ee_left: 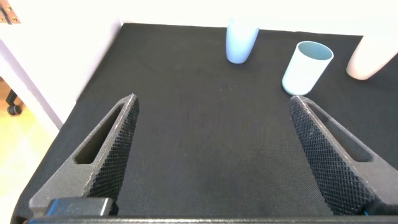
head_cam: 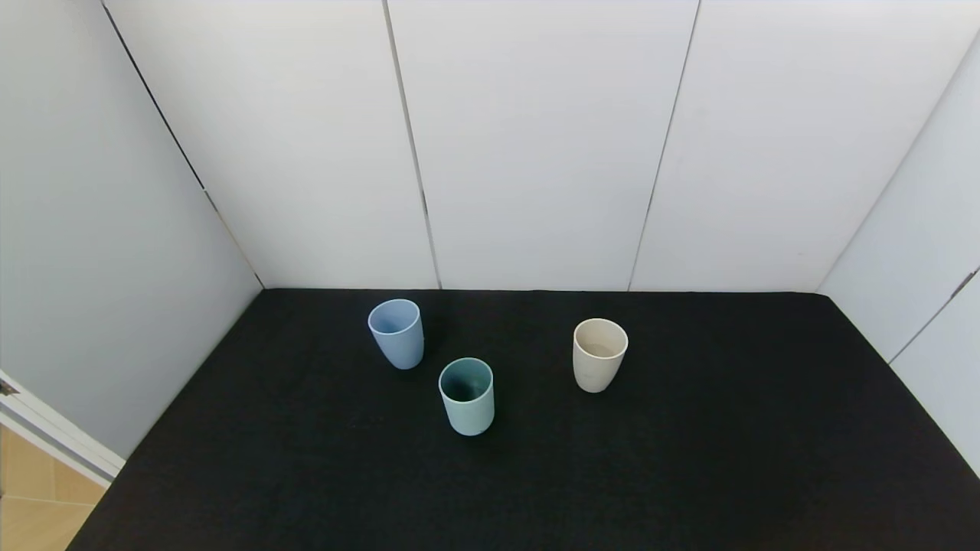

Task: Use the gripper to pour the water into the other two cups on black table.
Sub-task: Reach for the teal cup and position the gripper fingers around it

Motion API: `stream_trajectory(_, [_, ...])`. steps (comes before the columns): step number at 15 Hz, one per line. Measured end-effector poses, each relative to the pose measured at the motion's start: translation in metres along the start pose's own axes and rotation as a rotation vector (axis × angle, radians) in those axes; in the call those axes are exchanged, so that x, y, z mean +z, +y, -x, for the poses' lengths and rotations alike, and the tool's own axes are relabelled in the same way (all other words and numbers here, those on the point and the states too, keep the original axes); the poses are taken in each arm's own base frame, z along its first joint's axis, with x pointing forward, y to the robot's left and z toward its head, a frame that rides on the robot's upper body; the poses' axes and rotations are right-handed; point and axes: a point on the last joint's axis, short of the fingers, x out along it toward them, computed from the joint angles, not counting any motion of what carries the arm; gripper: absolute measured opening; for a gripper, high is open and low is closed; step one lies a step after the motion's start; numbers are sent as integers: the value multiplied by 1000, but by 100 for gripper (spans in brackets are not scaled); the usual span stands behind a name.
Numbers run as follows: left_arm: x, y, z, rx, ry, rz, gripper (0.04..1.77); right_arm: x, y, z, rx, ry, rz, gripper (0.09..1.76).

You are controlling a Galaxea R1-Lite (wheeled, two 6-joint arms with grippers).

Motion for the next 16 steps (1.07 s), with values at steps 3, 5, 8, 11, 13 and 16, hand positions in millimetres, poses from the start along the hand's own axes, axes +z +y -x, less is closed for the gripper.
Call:
stream_trajectory(3, [0, 0, 0, 2, -1, 3, 172, 0, 0, 0, 0, 0, 0, 171])
stream_trajectory(5, [0, 0, 0, 1, -3, 1, 172, 0, 0, 0, 0, 0, 0, 171])
stream_trajectory(8, [1, 0, 0, -1, -8, -13, 172, 0, 0, 0, 0, 0, 0, 171])
stream_trajectory(11, [1, 0, 0, -10, -11, -40, 172, 0, 0, 0, 0, 0, 0, 171])
stream_trajectory(13, [1, -1, 0, -24, -10, -33, 172, 0, 0, 0, 0, 0, 0, 171])
stream_trajectory(16, [15, -3, 2, -86, -30, -10, 172, 0, 0, 0, 0, 0, 0, 171])
